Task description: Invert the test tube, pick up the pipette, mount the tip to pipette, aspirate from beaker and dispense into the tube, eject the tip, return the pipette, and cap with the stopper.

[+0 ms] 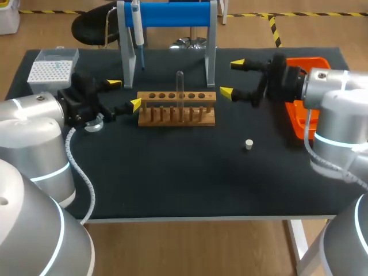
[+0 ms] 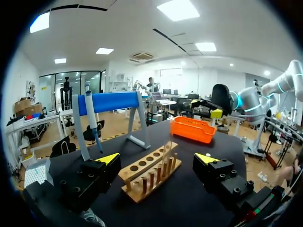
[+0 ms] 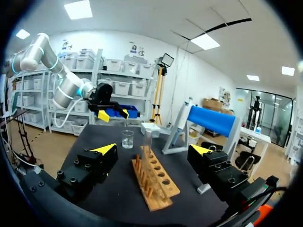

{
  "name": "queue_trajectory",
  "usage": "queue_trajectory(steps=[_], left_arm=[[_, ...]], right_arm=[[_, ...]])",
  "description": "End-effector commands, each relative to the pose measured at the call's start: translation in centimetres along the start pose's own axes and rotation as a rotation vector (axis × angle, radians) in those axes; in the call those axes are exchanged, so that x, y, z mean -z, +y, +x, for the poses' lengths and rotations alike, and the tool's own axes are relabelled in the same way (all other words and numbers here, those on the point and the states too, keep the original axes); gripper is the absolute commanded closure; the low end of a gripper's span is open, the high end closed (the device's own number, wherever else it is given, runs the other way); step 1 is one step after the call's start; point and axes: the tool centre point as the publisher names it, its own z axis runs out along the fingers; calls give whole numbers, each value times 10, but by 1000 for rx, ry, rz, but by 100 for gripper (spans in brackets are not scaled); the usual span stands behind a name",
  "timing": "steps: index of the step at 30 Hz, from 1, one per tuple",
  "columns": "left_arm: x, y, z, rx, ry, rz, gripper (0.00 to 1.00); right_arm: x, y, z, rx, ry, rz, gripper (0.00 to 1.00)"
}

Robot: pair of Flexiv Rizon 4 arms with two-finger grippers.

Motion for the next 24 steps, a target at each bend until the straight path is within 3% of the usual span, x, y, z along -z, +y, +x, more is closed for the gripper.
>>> queue_trajectory(steps=[1,7,13,24], left_arm=[[0,1,1,0,-3,4,0],[0,1,1,0,-3,4,0],[0,1,1,0,-3,4,0],[0,1,1,0,-3,4,0]], right_arm=[[-14,-2,-25,9,208,-78,0],[-33,1,-26,13,341,-141,0],[-53,-9,-18,-15,432,-133,0],[-83,-27,-13,-40,469,-105,0]])
